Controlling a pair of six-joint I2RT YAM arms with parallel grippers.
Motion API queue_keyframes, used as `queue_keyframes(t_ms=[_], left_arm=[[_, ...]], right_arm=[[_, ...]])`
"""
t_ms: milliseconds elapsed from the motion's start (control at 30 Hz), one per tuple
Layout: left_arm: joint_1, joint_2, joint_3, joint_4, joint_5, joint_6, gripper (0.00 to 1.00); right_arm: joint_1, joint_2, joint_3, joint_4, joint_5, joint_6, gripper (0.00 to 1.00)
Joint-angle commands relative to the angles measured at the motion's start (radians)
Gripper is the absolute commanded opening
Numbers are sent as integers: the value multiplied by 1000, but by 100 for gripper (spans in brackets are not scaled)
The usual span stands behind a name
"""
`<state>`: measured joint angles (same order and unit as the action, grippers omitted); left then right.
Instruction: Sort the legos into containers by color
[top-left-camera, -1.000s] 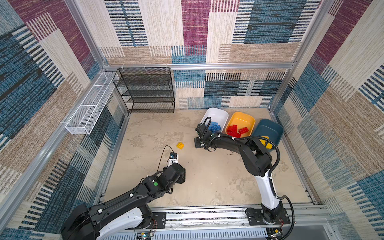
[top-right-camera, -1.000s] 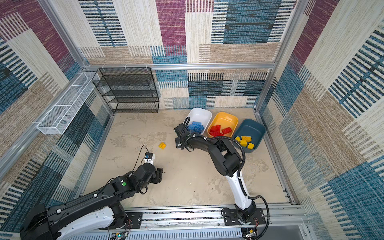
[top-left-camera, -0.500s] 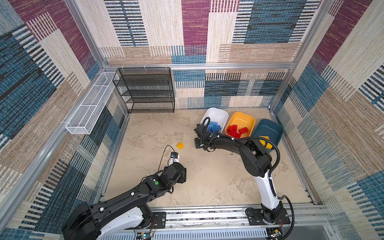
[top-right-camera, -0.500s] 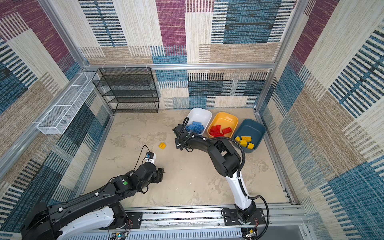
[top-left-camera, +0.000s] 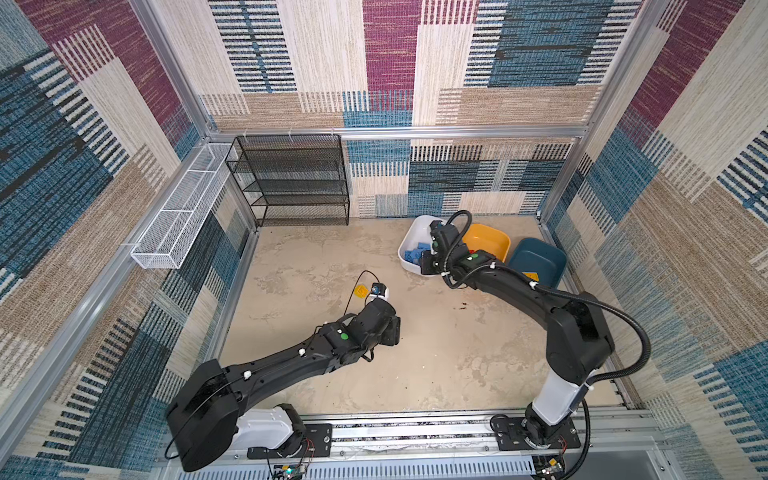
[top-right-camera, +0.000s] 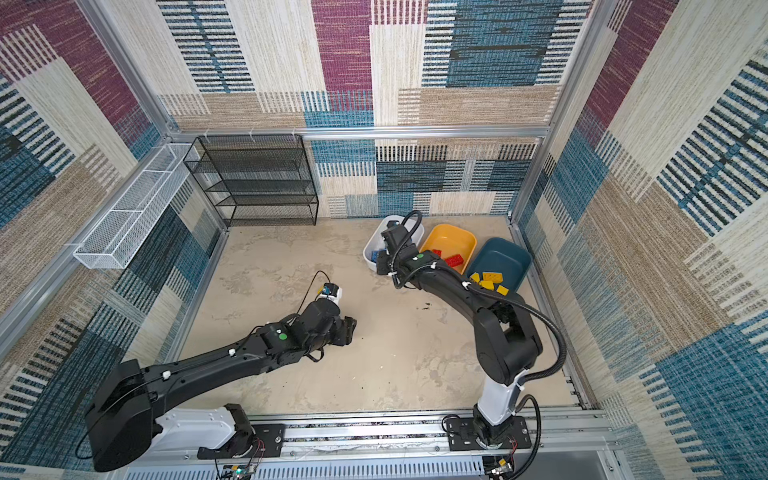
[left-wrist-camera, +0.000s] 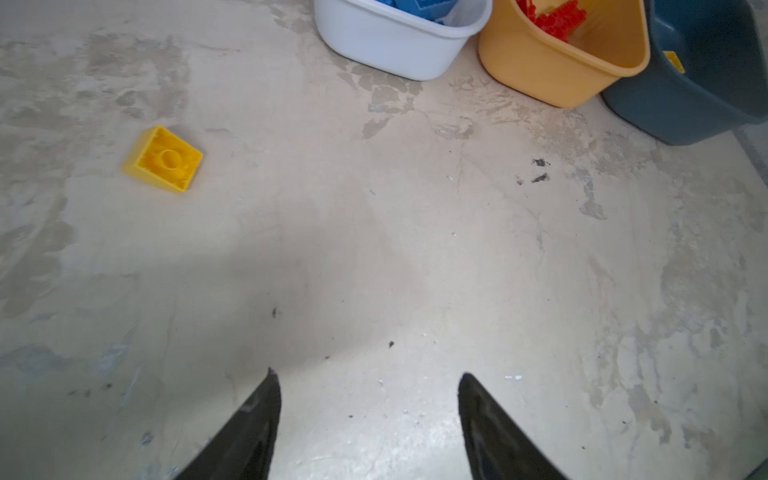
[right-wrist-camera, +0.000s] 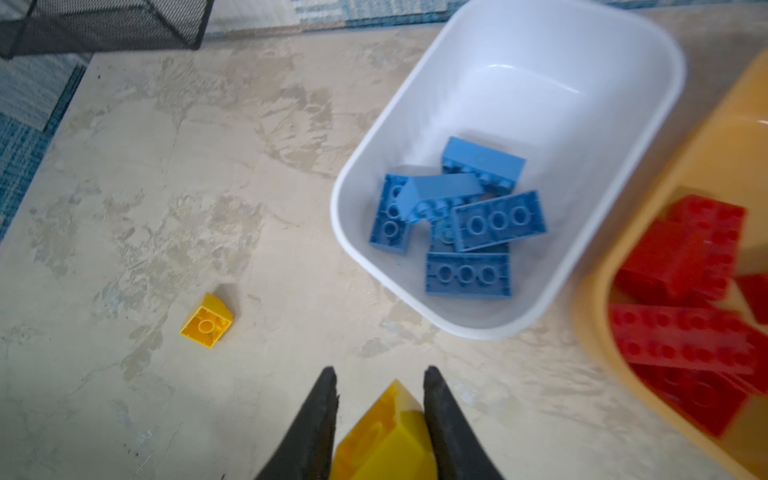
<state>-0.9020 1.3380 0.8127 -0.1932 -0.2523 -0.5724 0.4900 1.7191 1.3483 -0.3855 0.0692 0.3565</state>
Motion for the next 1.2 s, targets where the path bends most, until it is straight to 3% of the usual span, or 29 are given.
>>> queue_keyframes(t_ms=[0, 267, 467, 700, 967, 1100, 1167], left_arm=[[-29, 77, 64, 61, 55, 31, 68], [-96, 311, 252, 108, 95, 43, 68], [-117, 434, 356, 122, 127, 45, 67], [-120, 460, 387, 113, 123, 60, 67], [-120, 377, 306, 159, 81, 56, 67], [-117, 302, 247, 161, 44, 52, 68], [-116, 252, 208, 160, 21, 55, 68]], right_arm=[[-96, -75, -70, 12, -52, -19, 34], [-461, -190, -262, 59, -149, -33, 34], [-636, -220, -343, 163, -169, 41, 34], [-704, -159, -321, 183, -176, 50, 38], [-719, -140, -315, 186, -180, 34, 63], [-706, -176, -341, 210, -258, 21, 67], [-661, -204, -346, 206, -236, -1, 71]])
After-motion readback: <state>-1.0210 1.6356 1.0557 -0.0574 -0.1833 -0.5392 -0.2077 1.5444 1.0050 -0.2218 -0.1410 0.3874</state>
